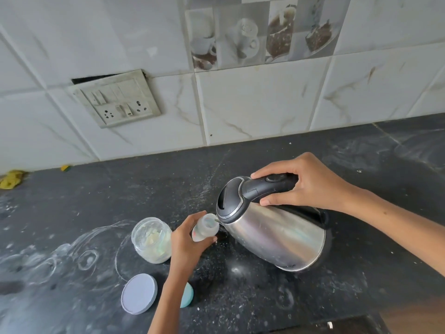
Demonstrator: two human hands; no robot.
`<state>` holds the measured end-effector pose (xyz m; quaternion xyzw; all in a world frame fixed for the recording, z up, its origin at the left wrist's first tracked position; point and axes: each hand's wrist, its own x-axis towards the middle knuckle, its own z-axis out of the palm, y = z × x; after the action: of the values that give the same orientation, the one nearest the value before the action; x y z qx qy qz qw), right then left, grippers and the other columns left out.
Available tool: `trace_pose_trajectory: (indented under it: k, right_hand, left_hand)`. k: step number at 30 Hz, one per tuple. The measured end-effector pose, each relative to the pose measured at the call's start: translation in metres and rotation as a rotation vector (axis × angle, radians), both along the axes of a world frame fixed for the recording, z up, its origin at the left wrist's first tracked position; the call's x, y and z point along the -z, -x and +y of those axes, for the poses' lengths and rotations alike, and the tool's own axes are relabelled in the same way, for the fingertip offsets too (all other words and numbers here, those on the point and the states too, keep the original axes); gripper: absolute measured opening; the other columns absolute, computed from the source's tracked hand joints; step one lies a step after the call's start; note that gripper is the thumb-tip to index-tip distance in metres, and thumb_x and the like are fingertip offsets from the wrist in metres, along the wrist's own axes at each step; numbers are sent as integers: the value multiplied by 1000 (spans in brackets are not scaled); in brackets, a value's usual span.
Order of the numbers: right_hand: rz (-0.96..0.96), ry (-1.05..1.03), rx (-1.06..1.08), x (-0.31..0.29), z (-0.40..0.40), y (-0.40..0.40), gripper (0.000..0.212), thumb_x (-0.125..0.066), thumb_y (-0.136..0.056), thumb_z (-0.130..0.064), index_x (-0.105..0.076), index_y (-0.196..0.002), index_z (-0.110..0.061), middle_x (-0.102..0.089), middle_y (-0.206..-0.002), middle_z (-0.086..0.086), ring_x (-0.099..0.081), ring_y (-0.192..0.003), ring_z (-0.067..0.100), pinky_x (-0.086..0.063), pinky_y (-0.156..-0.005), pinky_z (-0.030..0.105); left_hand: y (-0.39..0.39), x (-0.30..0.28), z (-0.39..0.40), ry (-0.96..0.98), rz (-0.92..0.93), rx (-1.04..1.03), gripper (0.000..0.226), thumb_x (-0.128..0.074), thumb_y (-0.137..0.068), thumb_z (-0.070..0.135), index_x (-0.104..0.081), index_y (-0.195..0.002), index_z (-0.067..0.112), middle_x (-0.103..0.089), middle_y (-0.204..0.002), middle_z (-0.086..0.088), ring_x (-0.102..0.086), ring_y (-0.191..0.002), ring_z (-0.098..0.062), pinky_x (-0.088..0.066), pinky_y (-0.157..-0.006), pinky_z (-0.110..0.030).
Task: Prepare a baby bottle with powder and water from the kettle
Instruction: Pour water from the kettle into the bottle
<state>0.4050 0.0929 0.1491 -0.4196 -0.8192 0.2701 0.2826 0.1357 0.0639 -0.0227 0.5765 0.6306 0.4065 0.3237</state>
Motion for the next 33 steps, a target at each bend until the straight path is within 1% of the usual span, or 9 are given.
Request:
trace_pose_trajectory:
  k: [4, 7, 11, 13, 18, 25, 27, 31, 33]
  right_hand:
    - [-73, -4, -48, -10, 6, 10, 44, -88, -68, -29, -73, -110, -30, -75, -95, -19, -70, -84, -2, -52, -77, 20]
    - [-131, -26, -72, -17, 13, 18, 43, -88, -69, -30, -73, -109, -32, -75, -90, -19, -67, -77, -5, -45, -67, 10]
    - [-204, -11, -100, -26, 20, 28, 43, -88, -68, -29, -74, -108, -30, -73, -85, -23, -64, -74, -8, -40, -65, 6]
    - [-229, 1, -115, -30, 22, 33, 41, -89, -67, -28, -74, -106, -29, -69, -80, -28, -62, -72, -10, -39, -65, 5]
    - [-301, 13, -136, -36, 26, 43, 38, -88, -66, -31, -75, -101, -32, -68, -75, -31, -62, -73, -7, -42, -65, 9]
    - [-364, 12, -166, -43, 29, 52, 36, -88, -67, -34, -74, -100, -37, -63, -76, -40, -60, -72, -9, -40, -63, 8]
    - [-371, 14, -168, -44, 30, 54, 36, -88, -67, -34, -74, -100, -36, -66, -77, -35, -61, -73, -7, -41, -64, 10]
    - [-379, 14, -161, -49, 29, 57, 39, -88, -67, -34, -75, -103, -33, -71, -81, -23, -63, -78, -2, -47, -70, 18]
    - [-377, 20, -164, -51, 29, 59, 39, -88, -67, -33, -75, -103, -32, -72, -83, -21, -63, -80, -1, -47, -72, 20]
  left_hand:
    - [4, -2, 2, 0, 6, 21, 61, -89, -58, 17, -64, -112, 30, -70, -105, 15, -64, -101, -7, -54, -88, -39]
    - [7, -3, 4, 5, 21, 43, 63, -88, -58, 17, -63, -113, 33, -70, -105, 16, -64, -102, -7, -54, -88, -38]
    - [11, -4, 6, 15, 54, 61, 66, -88, -58, 18, -61, -115, 35, -69, -107, 17, -63, -102, -8, -53, -89, -38]
    - [12, -5, 7, 14, 67, 70, 65, -88, -58, 18, -62, -116, 33, -69, -106, 16, -63, -101, -8, -53, -88, -33]
    - [14, -7, 7, 4, 110, 99, 65, -87, -59, 18, -62, -117, 30, -69, -107, 15, -61, -100, -6, -46, -82, -20]
    - [14, -10, 7, 5, 149, 134, 63, -87, -60, 17, -62, -117, 29, -67, -105, 17, -59, -98, -2, -38, -76, -1]
    - [13, -10, 7, 4, 153, 141, 62, -87, -60, 16, -62, -116, 30, -67, -102, 18, -59, -96, -3, -39, -76, -4]
    - [12, -9, 7, 0, 127, 159, 63, -85, -59, 15, -62, -114, 35, -68, -102, 17, -61, -98, -8, -49, -82, -27]
    - [12, -8, 7, -2, 126, 166, 64, -85, -59, 15, -62, -115, 34, -67, -102, 18, -60, -99, -8, -50, -83, -29]
